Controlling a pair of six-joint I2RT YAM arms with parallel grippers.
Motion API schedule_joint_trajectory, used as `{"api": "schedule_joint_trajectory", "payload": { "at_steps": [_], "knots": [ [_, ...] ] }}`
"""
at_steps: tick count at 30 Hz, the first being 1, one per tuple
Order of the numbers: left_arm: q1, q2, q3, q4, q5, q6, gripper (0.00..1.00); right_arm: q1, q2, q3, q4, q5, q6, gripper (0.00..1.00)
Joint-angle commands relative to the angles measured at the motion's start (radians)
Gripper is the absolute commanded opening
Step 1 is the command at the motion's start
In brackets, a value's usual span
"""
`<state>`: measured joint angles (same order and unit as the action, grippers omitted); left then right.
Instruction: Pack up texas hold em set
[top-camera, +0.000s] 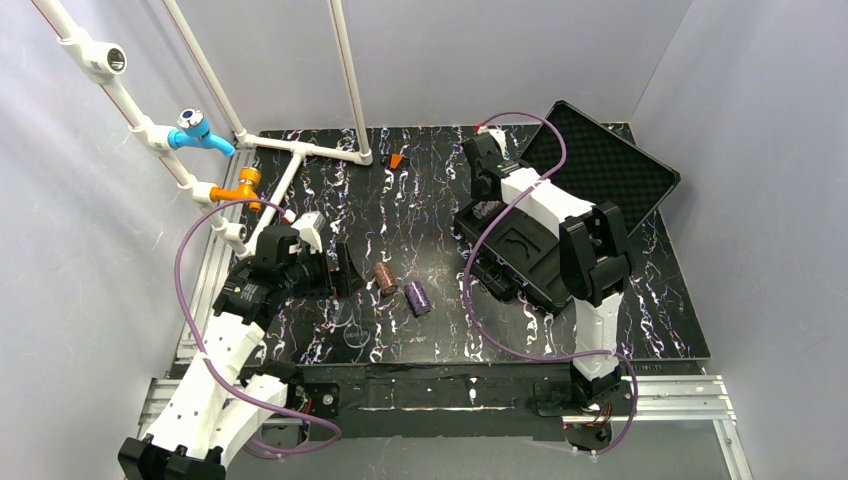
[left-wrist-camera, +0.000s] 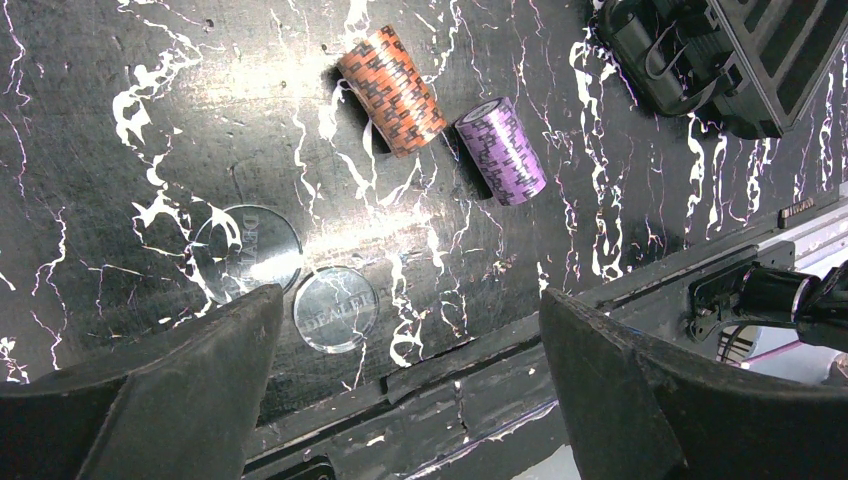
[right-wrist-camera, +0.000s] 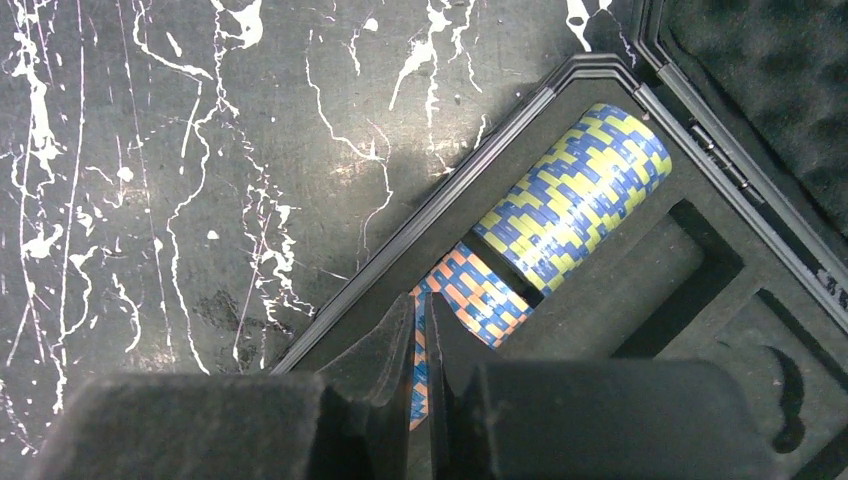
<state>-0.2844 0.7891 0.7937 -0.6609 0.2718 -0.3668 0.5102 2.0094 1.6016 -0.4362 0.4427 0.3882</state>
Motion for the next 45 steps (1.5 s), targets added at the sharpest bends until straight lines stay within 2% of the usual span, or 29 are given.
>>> {"api": "schedule_joint_trajectory", "payload": {
  "at_steps": [1,8,13,16,19,25,30,34,41,45],
  "knots": [
    [-0.001,-0.01,0.001,-0.022,-0.01,0.006,0.99,-0.016,-0.039,0.035,-0.061,0.003,-0.084,0.17],
    [0.0,-0.016,-0.001,-0.022,-0.022,0.003,0.99,0.008,-0.078,0.06,-0.104,-0.074,-0.109,0.17],
    [-0.001,-0.019,0.001,-0.025,-0.025,0.005,0.99,0.098,-0.069,-0.004,-0.091,-0.157,-0.084,0.17],
    [-0.001,-0.024,0.001,-0.029,-0.036,0.003,0.99,0.107,-0.028,0.002,-0.1,-0.118,-0.083,0.17],
    [-0.002,-0.024,0.001,-0.031,-0.041,0.002,1.0,0.099,0.007,0.011,-0.129,-0.007,-0.111,0.17],
    [-0.001,-0.024,0.001,-0.032,-0.045,0.002,0.99,0.048,0.037,0.013,-0.132,0.05,-0.142,0.17],
    [-0.002,-0.02,0.0,-0.032,-0.046,0.002,0.99,0.018,0.067,0.046,-0.146,0.048,-0.167,0.17],
    [-0.003,-0.021,0.001,-0.033,-0.048,0.002,0.99,0.019,0.061,0.06,-0.155,-0.019,-0.186,0.18],
    [-0.008,-0.019,0.002,-0.033,-0.048,0.002,0.99,0.019,0.012,0.061,-0.157,-0.144,-0.195,0.29],
    [-0.01,-0.024,0.001,-0.034,-0.055,-0.001,0.99,0.022,-0.016,0.06,-0.153,-0.225,-0.193,0.48]
  ]
}}
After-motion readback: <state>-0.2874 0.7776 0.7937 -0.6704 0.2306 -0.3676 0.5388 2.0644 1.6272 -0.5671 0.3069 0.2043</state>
